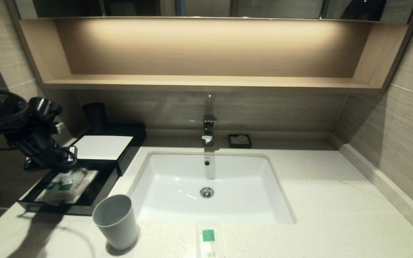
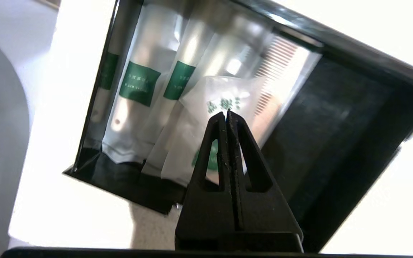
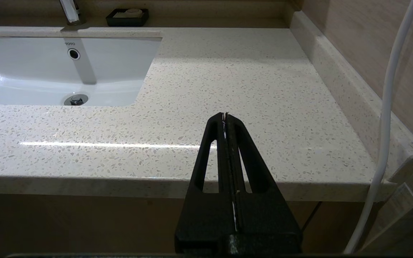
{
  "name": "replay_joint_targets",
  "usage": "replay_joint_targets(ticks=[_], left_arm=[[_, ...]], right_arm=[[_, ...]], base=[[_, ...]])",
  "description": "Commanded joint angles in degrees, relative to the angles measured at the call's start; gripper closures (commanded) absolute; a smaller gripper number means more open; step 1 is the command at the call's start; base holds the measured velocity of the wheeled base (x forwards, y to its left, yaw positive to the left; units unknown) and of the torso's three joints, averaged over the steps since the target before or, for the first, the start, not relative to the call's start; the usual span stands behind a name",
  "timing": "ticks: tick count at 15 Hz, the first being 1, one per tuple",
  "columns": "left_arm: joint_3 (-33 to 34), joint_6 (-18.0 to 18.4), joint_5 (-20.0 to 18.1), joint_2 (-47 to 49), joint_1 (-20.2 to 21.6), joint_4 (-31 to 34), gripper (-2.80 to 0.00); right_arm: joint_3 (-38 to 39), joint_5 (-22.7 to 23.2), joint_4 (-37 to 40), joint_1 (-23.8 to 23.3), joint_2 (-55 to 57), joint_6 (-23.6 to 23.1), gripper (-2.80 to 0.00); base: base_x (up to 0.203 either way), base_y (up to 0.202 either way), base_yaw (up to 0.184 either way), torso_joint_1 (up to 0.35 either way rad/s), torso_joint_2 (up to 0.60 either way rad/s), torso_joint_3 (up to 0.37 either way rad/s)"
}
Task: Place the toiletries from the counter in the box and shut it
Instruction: Place the bathroom toiletry into the drawer, then pick up the bathroom toiletry
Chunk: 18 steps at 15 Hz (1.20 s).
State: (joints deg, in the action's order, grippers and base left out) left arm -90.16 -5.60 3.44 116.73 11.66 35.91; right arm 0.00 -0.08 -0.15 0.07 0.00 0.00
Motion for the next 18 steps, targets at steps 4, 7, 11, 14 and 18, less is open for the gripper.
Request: replay_joint_targets(ticks=[4, 7, 11, 14, 18], left_arm=[[0.2, -0.1, -2.0, -7.4, -2.4, 0.5, 0.00], [-0.2, -0.1, -4.3, -9.1, -6.1, 0.5, 0.00], [-0.2, 0.2, -8.3, -10.7, -12.7, 0.3, 0.00], [-0.7, 0.4, -9.5, -11.3, -19.3, -0.2, 0.00], [-3.3, 1.0, -9.6, -10.3, -27.0, -0.4, 0.00]], right_arm=[[0.1, 0.0, 0.0, 0.0, 0.0, 0.0, 0.00], [0.1, 0.0, 0.0, 0.0, 0.0, 0.0, 0.00], [0.1, 0.0, 0.0, 0.0, -0.1, 0.0, 0.00], [0.0, 0.0, 0.0, 0.0, 0.0, 0.0, 0.00], [0.1, 0.0, 0.0, 0.0, 0.0, 0.0, 0.00]], base=[[0.000, 0.000, 0.000, 0.000, 0.00, 0.000], [0.000, 0.000, 0.000, 0.000, 0.00, 0.000], [0.000, 0.000, 0.000, 0.000, 0.00, 0.000], [0.000, 0.000, 0.000, 0.000, 0.00, 0.000], [0.000, 0.000, 0.000, 0.000, 0.00, 0.000]])
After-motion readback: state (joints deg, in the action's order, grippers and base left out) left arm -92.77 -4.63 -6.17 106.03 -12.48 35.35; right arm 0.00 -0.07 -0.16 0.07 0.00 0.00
